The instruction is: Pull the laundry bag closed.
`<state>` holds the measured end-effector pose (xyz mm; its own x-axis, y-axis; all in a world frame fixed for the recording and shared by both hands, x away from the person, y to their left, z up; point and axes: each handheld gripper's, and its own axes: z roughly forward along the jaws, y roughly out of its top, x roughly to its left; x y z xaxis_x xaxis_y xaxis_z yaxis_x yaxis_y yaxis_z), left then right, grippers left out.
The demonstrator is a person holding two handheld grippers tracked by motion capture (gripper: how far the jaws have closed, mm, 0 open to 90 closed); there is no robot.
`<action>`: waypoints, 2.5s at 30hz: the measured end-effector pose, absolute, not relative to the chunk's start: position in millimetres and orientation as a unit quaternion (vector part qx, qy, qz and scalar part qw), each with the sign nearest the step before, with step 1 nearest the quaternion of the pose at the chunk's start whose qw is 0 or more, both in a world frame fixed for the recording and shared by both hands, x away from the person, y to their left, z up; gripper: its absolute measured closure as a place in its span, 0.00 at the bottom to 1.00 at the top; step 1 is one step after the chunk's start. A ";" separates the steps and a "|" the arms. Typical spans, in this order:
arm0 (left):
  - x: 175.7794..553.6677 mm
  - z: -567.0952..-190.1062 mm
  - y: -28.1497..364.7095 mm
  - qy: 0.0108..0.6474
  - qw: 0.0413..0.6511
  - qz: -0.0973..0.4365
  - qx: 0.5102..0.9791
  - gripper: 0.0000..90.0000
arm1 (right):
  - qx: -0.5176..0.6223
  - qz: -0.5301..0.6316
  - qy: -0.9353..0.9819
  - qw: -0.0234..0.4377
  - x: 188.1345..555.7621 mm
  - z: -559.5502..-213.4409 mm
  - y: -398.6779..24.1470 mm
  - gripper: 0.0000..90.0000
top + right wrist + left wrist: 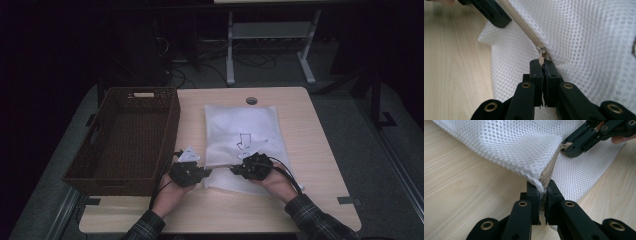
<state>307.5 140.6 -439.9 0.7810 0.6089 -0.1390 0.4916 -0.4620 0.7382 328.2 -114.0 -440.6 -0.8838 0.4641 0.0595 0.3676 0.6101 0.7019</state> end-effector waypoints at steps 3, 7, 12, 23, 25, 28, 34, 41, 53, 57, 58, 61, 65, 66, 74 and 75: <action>307.3 -441.2 140.0 0.323 0.404 0.070 0.853 0.93 | 0.242 0.376 0.892 0.065 326.9 -440.6 -122.1 0.97; 308.4 -441.3 140.8 0.322 0.405 0.067 0.853 0.93 | 0.248 0.378 0.889 0.067 328.2 -440.2 -129.0 0.97; 308.4 -440.7 141.7 0.325 0.405 0.068 0.852 0.93 | 0.259 0.376 0.887 0.071 327.7 -439.6 -140.5 0.97; 308.8 -442.2 140.9 0.329 0.408 0.063 0.849 0.93 | 0.279 0.377 0.880 0.078 327.6 -438.3 -159.0 0.97; 309.3 -442.3 141.5 0.329 0.409 0.062 0.849 0.93 | 0.280 0.378 0.879 0.078 327.9 -438.5 -159.9 0.97; 309.8 -441.9 142.6 0.331 0.409 0.063 0.848 0.93 | 0.284 0.377 0.878 0.080 327.3 -438.2 -165.7 0.97; 309.8 -442.4 141.7 0.332 0.409 0.062 0.847 0.93 | 0.290 0.377 0.876 0.080 326.1 -439.4 -172.3 0.97; 309.7 -442.2 141.0 0.331 0.410 0.062 0.848 0.93 | 0.300 0.378 0.872 0.083 323.9 -439.4 -183.0 0.97; 309.4 -442.4 140.2 0.331 0.410 0.062 0.848 0.93 | 0.307 0.378 0.869 0.086 322.8 -438.6 -192.2 0.97; 309.3 -443.1 139.9 0.332 0.409 0.061 0.848 0.93 | 0.310 0.376 0.869 0.087 321.3 -439.7 -194.6 0.97; 309.3 -443.2 140.0 0.331 0.409 0.061 0.848 0.93 | 0.311 0.375 0.869 0.087 320.9 -439.8 -195.6 0.97; 309.0 -443.0 139.8 0.331 0.409 0.061 0.848 0.93 | 0.315 0.376 0.867 0.087 320.1 -439.6 -198.2 0.97; 309.2 -443.4 139.8 0.331 0.409 0.060 0.848 0.93 | 0.315 0.374 0.868 0.088 319.7 -439.9 -198.4 0.97; 309.1 -443.4 139.7 0.331 0.409 0.060 0.848 0.93 | 0.315 0.374 0.868 0.088 319.8 -440.0 -198.4 0.97; 309.5 -443.9 139.4 0.332 0.410 0.059 0.848 0.93 | 0.318 0.372 0.867 0.092 321.1 -440.9 -201.3 0.97; 309.8 -443.9 139.9 0.333 0.409 0.058 0.847 0.93 | 0.322 0.372 0.866 0.090 321.3 -441.1 -202.4 0.97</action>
<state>309.8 139.9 -443.9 0.7714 0.6123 -0.1735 0.5165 -0.4431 0.7327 321.3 -202.4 -441.1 -0.7758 0.6253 0.0839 0.4914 0.5155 0.7020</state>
